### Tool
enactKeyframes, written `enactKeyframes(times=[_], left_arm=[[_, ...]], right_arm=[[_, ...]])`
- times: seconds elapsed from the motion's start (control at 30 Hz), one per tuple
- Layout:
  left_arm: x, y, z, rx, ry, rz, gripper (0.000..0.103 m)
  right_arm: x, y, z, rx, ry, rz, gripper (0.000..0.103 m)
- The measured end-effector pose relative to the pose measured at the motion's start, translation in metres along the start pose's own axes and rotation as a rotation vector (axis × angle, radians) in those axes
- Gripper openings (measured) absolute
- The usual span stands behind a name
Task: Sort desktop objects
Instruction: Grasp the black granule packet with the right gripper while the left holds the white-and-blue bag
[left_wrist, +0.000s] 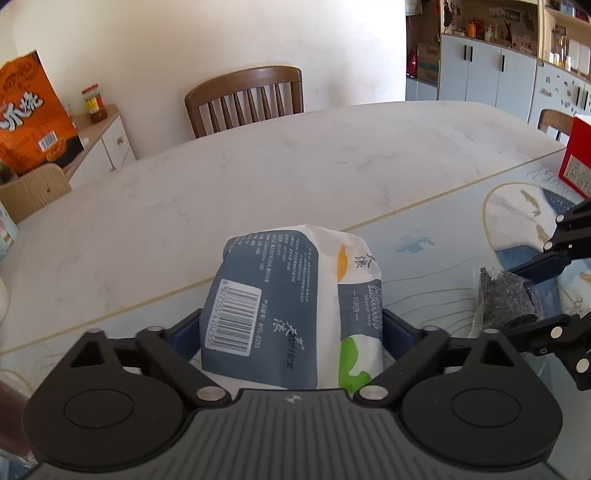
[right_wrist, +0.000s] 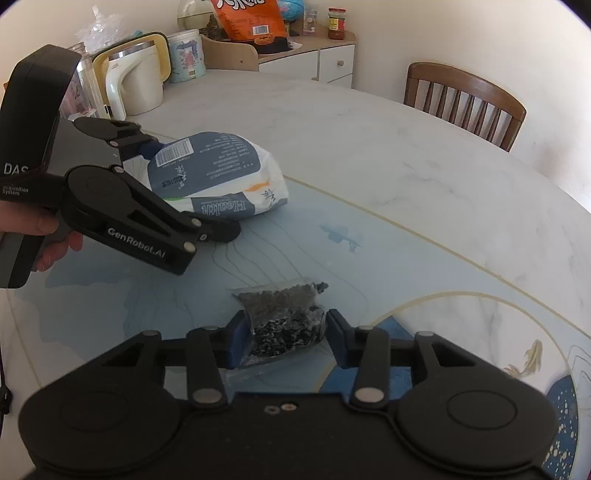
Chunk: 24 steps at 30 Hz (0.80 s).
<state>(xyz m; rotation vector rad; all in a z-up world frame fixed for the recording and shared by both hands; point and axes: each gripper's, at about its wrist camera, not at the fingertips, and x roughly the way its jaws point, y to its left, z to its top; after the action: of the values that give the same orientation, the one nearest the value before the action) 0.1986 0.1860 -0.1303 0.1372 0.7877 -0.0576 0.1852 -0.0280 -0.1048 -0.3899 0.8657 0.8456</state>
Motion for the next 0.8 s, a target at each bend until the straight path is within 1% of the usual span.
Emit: enactKeyframes(times=[0.07,0.13,0.4,0.6,0.8], left_arm=[[-0.001,0.001,0.000,-0.010,-0.002,-0.003,0.090],[-0.003,0.001,0.000,-0.017,-0.006,0.000,0.085],[-0.009,-0.003,0.003,-0.034,0.001,-0.009,0.079],[-0.017,-0.007,0.004,-0.036,-0.010,-0.009,0.078],[-0.031,-0.015,0.004,-0.047,-0.028,-0.027,0.078]], right_arm=[[-0.001,0.000,0.000,0.004,0.002,-0.003,0.041],[-0.003,0.000,-0.001,0.010,0.002,-0.004,0.041],[-0.015,-0.004,-0.005,0.045,-0.016,-0.013,0.039],[-0.026,-0.007,-0.008,0.066,-0.030,-0.031,0.037],[-0.038,-0.016,-0.016,0.109,-0.036,-0.048,0.036]])
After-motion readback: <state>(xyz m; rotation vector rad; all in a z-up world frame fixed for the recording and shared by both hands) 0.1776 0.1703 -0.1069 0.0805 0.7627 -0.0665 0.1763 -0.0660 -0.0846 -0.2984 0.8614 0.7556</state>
